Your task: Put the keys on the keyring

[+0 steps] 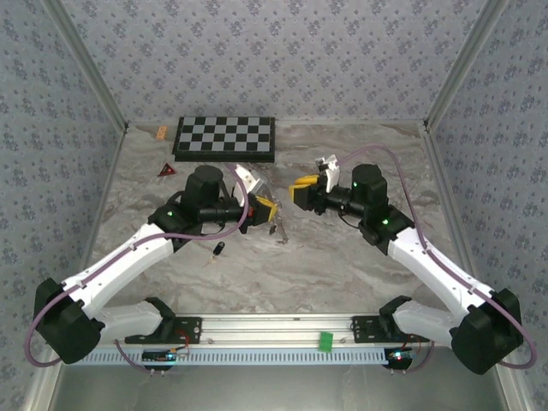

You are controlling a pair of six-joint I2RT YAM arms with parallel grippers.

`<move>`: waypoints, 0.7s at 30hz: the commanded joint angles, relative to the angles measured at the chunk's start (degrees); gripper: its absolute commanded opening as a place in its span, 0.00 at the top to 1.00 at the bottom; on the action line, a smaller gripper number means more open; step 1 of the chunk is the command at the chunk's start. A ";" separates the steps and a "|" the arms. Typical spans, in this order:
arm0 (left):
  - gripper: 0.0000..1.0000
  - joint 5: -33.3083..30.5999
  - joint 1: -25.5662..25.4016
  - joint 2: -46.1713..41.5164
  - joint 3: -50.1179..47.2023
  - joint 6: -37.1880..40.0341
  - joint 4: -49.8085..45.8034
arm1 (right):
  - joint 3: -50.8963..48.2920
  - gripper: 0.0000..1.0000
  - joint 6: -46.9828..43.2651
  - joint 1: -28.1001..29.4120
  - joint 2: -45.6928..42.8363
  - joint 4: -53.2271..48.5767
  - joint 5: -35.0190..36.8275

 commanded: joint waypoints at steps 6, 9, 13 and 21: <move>1.00 2.44 -0.14 0.34 3.56 1.99 0.08 | -1.18 0.71 -3.13 0.04 -0.27 0.47 -12.81; 1.00 2.24 0.00 0.32 4.06 2.18 -0.48 | 0.05 0.72 -3.48 0.10 1.27 -0.81 -16.03; 1.00 2.66 -0.07 0.41 4.63 2.52 -1.22 | 0.93 0.71 -3.85 0.28 3.45 -1.64 -18.68; 1.00 3.59 -0.14 0.86 4.72 2.78 -1.75 | 2.09 0.72 -4.78 1.04 4.43 -1.62 -20.32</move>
